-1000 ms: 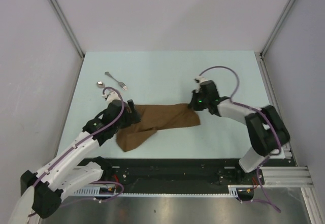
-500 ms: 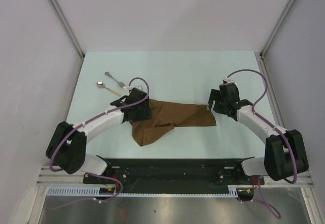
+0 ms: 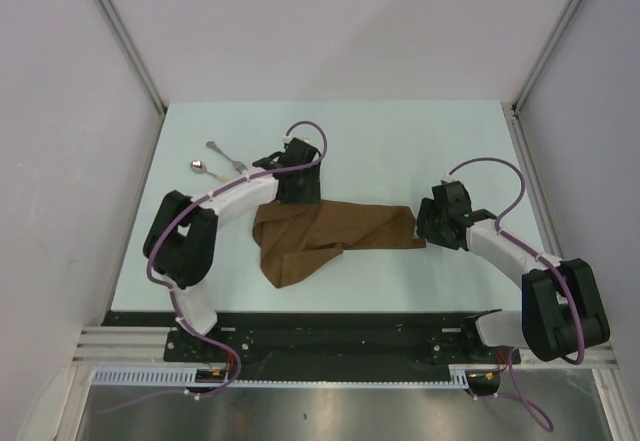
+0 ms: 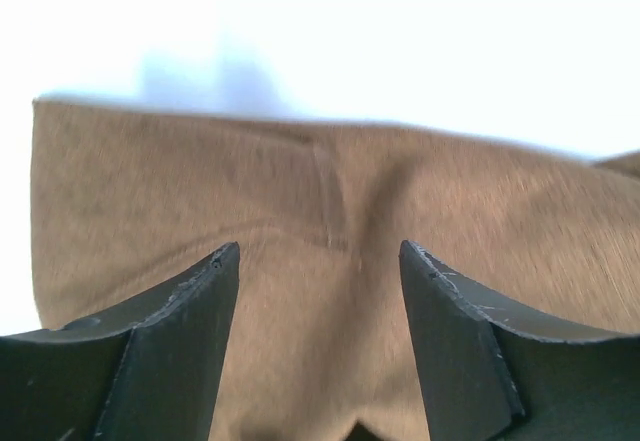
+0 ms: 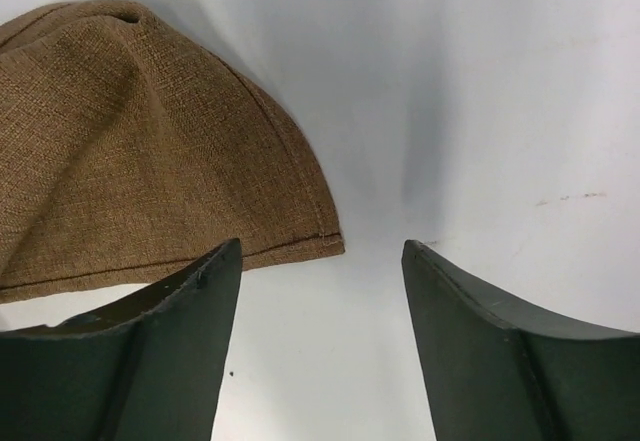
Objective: Fold the napkin into a case and place the utensils inside
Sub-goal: Pick up the crumpled napkin from the center of the board.
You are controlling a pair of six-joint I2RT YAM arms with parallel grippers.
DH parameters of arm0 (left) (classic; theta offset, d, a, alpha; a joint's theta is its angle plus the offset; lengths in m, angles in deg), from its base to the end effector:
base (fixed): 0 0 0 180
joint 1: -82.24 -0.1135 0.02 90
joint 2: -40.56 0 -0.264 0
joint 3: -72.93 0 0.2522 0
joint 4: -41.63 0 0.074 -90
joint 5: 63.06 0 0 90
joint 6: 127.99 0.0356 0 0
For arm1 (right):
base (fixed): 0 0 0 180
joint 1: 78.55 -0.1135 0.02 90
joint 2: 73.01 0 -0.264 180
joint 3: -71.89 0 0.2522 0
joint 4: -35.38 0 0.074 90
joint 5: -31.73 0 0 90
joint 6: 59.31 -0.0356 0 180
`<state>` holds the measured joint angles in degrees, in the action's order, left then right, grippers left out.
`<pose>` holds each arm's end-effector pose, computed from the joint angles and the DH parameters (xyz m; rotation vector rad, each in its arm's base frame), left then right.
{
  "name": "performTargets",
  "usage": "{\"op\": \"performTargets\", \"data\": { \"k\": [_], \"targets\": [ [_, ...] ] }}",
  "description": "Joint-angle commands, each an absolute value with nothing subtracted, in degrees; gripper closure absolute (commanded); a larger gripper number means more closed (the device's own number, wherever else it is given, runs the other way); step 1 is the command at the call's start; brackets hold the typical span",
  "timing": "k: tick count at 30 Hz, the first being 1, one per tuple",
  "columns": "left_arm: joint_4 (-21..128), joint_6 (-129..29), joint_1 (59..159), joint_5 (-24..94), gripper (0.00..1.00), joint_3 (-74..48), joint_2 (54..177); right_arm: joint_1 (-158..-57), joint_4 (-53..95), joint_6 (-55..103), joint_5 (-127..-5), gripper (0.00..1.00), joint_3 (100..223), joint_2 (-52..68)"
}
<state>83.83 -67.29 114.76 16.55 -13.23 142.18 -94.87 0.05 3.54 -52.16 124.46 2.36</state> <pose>0.3193 -0.1960 0.2128 0.0045 2.5621 -0.1817 0.2348 0.0648 0.1783 0.2829 2.5676 0.1450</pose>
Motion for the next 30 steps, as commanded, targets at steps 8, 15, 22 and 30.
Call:
{"op": "performTargets", "data": {
  "k": [8,15,22,30],
  "targets": [
    [88.6,-65.2,115.0,13.7,0.54,-21.0,149.2,-97.8,0.7,2.4,-46.1,0.36,123.4,2.8],
    [87.2,-65.3,115.1,15.4,0.65,-16.8,146.7,-100.9,-1.6,0.3,-42.8,0.36,125.1,5.2],
    [85.9,-65.7,115.0,16.8,0.83,-14.3,144.7,-101.8,1.2,-1.4,-40.6,0.41,125.1,8.5],
    [88.4,-63.5,114.5,16.5,1.00,-16.5,139.9,-101.6,3.2,-0.8,-40.3,0.68,127.7,12.0]
  ]
}}
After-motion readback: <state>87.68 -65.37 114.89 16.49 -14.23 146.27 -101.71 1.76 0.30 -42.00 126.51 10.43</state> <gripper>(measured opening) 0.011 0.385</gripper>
